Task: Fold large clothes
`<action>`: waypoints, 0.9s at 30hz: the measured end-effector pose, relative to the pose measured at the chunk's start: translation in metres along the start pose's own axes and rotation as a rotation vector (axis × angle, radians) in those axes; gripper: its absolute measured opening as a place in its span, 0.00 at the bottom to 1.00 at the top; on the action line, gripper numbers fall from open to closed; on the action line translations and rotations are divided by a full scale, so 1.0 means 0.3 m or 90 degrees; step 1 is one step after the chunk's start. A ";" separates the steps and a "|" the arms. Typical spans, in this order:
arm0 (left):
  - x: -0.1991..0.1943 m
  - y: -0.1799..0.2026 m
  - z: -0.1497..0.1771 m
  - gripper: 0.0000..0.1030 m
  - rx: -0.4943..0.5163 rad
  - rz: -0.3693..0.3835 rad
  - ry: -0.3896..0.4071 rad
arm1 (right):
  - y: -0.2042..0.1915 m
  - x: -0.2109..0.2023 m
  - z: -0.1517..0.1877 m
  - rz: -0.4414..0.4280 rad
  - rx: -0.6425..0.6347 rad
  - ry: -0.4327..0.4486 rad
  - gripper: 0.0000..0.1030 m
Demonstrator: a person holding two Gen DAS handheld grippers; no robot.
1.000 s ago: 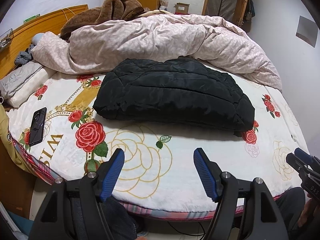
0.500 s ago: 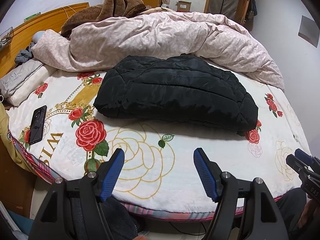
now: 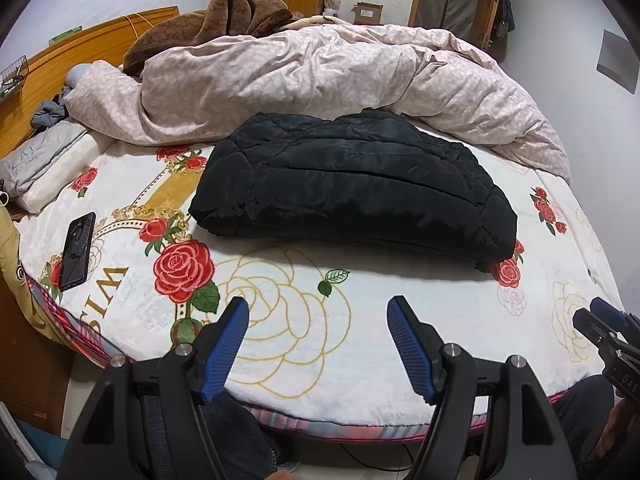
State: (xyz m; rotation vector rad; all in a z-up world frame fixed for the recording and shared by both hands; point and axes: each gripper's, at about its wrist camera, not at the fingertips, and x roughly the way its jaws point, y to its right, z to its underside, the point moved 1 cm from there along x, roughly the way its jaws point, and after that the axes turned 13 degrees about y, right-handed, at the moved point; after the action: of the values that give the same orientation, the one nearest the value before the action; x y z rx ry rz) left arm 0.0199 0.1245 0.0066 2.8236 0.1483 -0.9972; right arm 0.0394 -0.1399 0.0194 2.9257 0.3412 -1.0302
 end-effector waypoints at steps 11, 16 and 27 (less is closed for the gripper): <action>-0.011 0.010 0.002 0.71 -0.002 0.000 0.002 | -0.004 -0.008 0.002 0.000 0.003 -0.001 0.62; -0.022 0.018 0.004 0.71 -0.007 0.000 0.004 | -0.009 -0.011 0.003 0.001 0.002 0.001 0.62; -0.020 0.011 0.008 0.71 -0.009 -0.001 0.002 | -0.014 -0.012 0.009 0.000 0.003 -0.001 0.62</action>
State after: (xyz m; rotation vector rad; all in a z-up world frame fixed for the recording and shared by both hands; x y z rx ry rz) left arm 0.0144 0.1205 0.0089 2.8131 0.1567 -0.9886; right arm 0.0342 -0.1367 0.0199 2.9284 0.3387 -1.0344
